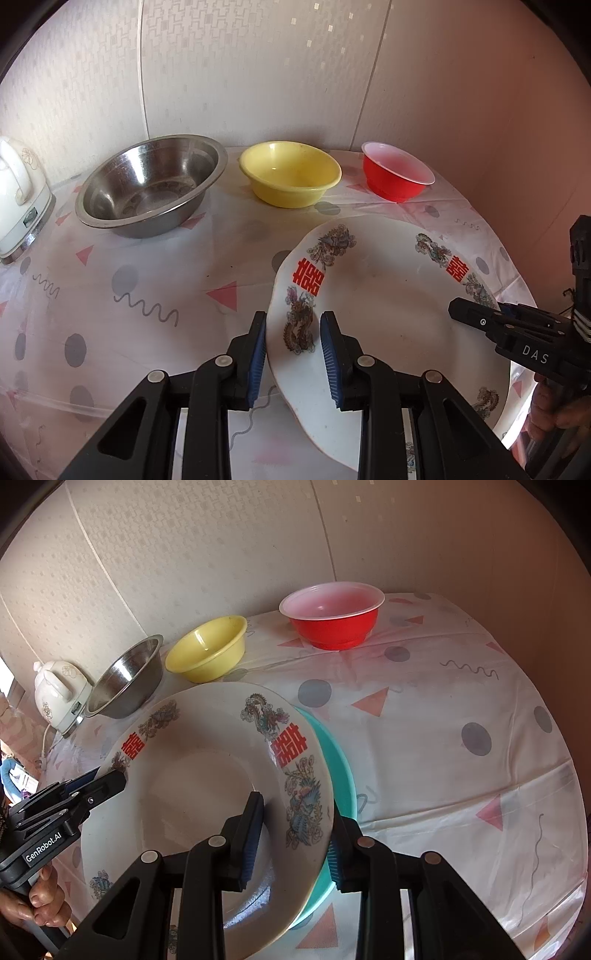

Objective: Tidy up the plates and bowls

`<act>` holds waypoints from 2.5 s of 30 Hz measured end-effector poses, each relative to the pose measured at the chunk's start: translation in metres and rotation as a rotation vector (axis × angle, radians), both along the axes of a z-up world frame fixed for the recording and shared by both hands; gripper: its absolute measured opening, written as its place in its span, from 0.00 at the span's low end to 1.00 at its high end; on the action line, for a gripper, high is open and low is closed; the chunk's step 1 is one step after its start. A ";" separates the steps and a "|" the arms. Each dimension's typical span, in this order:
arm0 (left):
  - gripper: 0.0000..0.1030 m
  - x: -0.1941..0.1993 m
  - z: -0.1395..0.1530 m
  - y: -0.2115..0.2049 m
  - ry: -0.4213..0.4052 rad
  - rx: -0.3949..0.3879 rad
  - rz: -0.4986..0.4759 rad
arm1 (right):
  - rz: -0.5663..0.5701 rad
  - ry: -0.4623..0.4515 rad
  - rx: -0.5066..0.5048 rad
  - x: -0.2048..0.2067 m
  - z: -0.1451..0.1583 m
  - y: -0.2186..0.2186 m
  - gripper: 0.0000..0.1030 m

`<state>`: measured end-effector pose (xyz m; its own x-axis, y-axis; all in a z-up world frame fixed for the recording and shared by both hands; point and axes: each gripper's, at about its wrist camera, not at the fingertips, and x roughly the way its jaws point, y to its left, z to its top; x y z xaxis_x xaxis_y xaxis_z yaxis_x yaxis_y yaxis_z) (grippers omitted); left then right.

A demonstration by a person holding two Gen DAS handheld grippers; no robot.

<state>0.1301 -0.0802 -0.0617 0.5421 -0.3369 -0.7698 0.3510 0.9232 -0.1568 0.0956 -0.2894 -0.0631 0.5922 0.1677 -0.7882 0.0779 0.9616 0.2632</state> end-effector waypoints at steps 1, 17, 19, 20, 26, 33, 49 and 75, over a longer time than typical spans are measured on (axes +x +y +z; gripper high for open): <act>0.28 0.000 0.000 -0.001 0.000 0.002 -0.001 | -0.002 0.000 0.000 0.000 -0.001 -0.001 0.30; 0.28 0.001 -0.004 -0.008 -0.019 0.035 0.009 | -0.001 -0.047 -0.064 0.001 -0.001 0.002 0.31; 0.28 0.001 -0.004 -0.008 -0.023 0.038 0.009 | -0.002 -0.046 -0.061 0.001 -0.001 0.001 0.32; 0.28 0.000 -0.003 -0.008 -0.027 0.046 0.009 | -0.003 -0.045 -0.061 0.002 -0.001 0.001 0.32; 0.28 -0.002 0.000 -0.009 -0.043 0.066 0.017 | -0.010 -0.036 -0.052 0.002 -0.002 0.003 0.33; 0.28 -0.007 0.002 -0.009 -0.073 0.096 0.020 | -0.016 -0.023 -0.045 0.003 -0.004 0.006 0.35; 0.30 -0.022 0.016 0.005 -0.155 0.161 0.081 | -0.029 -0.014 -0.048 0.002 -0.005 0.008 0.36; 0.30 -0.036 0.063 0.099 -0.261 0.176 0.446 | -0.127 -0.060 -0.046 -0.005 0.011 -0.002 0.37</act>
<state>0.0943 0.0183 0.0013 0.7839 0.0910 -0.6142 -0.0738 0.9958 0.0534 0.0905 -0.2912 -0.0524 0.6526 0.0527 -0.7559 0.1853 0.9562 0.2267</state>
